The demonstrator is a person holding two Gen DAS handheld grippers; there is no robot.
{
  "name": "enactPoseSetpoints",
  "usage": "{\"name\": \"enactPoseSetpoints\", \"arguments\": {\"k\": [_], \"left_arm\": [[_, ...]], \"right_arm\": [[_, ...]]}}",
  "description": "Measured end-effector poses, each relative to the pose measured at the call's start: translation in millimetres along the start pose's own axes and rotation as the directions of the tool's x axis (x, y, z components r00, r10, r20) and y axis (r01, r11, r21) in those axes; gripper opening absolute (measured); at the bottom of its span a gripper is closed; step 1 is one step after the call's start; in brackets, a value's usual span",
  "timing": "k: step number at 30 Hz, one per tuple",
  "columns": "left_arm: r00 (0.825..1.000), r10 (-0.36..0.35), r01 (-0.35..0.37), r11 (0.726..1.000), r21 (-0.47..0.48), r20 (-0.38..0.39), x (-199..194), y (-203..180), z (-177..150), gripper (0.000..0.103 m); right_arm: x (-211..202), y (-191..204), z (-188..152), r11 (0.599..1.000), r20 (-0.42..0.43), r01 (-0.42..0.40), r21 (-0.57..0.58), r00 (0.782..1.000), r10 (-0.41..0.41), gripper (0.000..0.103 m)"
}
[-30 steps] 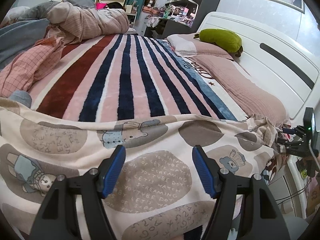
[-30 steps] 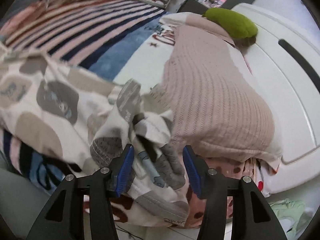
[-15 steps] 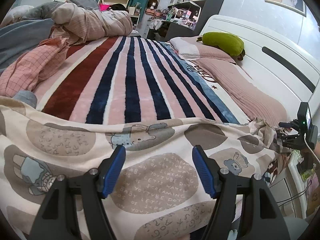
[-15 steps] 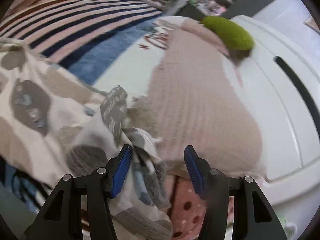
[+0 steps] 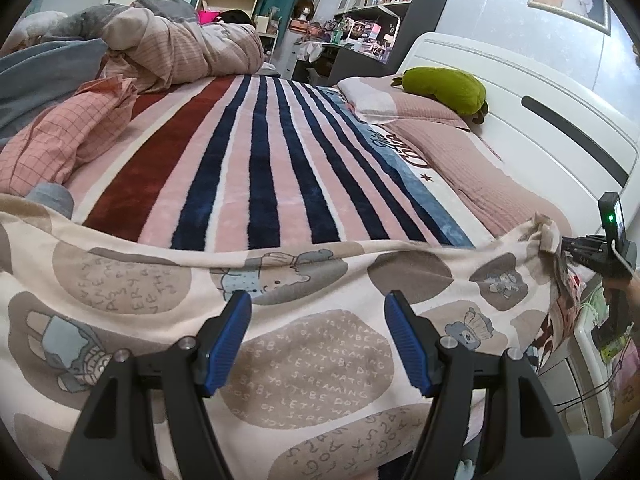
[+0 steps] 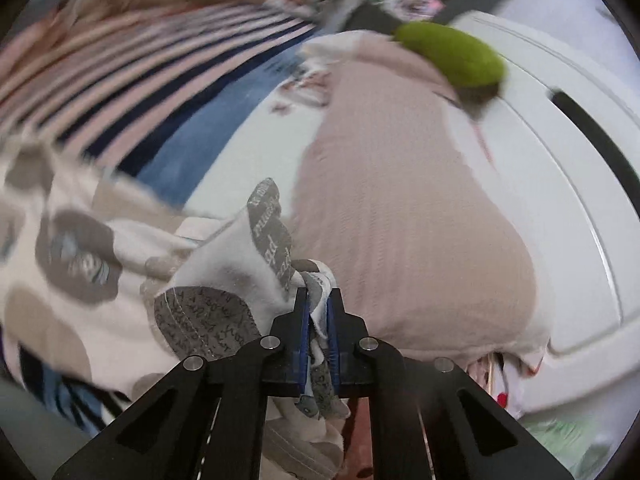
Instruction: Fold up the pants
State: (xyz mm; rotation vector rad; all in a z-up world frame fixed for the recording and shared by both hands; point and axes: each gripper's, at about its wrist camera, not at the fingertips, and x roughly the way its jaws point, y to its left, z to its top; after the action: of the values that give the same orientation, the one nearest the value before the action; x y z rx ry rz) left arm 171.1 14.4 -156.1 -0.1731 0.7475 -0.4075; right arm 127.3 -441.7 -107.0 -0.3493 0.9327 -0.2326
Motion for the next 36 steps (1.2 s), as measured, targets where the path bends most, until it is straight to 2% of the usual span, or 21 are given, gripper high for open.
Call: {"name": "enactPoseSetpoints", "arguments": {"k": [4,6,8,9,10,11,16,19,21,24,27,33,36], "left_arm": [[1.000,-0.003,0.003,1.000,-0.003,0.004,0.1,0.8,0.0,0.065],[1.000,0.000,0.000,1.000,-0.003,0.000,1.8,0.7,-0.1,0.065],[1.000,0.000,0.000,1.000,-0.001,-0.003,2.7,0.1,-0.1,0.065],[1.000,-0.001,0.001,1.000,0.000,-0.004,3.0,-0.4,0.1,0.065],[1.000,0.000,0.000,1.000,0.001,-0.004,3.0,-0.9,0.4,0.065],[1.000,0.000,0.000,1.000,0.002,-0.004,2.9,-0.8,0.3,0.065],[1.000,-0.002,0.002,1.000,0.000,-0.005,3.8,-3.2,0.9,0.065],[1.000,-0.003,0.003,1.000,0.003,-0.003,3.6,-5.1,2.1,0.065],[1.000,-0.007,0.007,1.000,0.005,-0.002,3.4,-6.1,2.3,0.065],[1.000,-0.008,0.008,1.000,0.008,-0.002,3.5,-6.6,2.5,0.065],[1.000,-0.001,0.001,1.000,0.009,-0.002,2.4,-6.0,2.4,0.065],[1.000,0.015,-0.015,1.000,0.008,-0.002,2.7,-3.2,2.4,0.065],[1.000,0.017,-0.017,1.000,0.011,-0.001,3.4,-4.6,3.0,0.065]], "right_arm": [[6.9,-42.7,-9.1,0.980,-0.029,-0.049,0.193,0.998,0.056,0.003],[10.0,-55.2,-13.1,0.975,-0.034,-0.012,0.224,0.999,0.020,0.002],[10.0,-64.3,-15.5,0.973,-0.021,0.088,0.211,0.996,-0.086,0.003],[9.4,-68.8,-15.8,0.970,-0.017,0.111,0.216,0.994,-0.110,0.002],[8.9,-74.2,-16.9,0.967,-0.016,0.110,0.230,0.994,-0.109,0.003],[6.8,-77.6,-17.2,0.966,-0.009,0.070,0.249,0.998,-0.070,0.006],[-10.4,-52.0,-14.4,0.973,0.038,-0.115,0.201,0.993,0.110,0.006],[-11.0,-32.3,-13.8,0.975,0.001,-0.161,0.154,0.987,0.163,0.005],[-2.0,-19.0,-18.1,0.974,-0.062,-0.185,0.133,0.979,0.195,0.005],[15.1,-3.8,-22.7,0.983,-0.107,-0.162,0.087,0.979,0.171,0.005],[27.9,-2.9,-19.3,0.984,-0.103,-0.155,0.091,0.981,0.164,0.005],[43.2,-9.3,1.3,0.978,-0.051,-0.171,0.116,0.983,0.178,0.005],[40.8,-14.7,10.6,0.983,0.002,-0.137,0.123,0.990,0.138,0.001]]}}
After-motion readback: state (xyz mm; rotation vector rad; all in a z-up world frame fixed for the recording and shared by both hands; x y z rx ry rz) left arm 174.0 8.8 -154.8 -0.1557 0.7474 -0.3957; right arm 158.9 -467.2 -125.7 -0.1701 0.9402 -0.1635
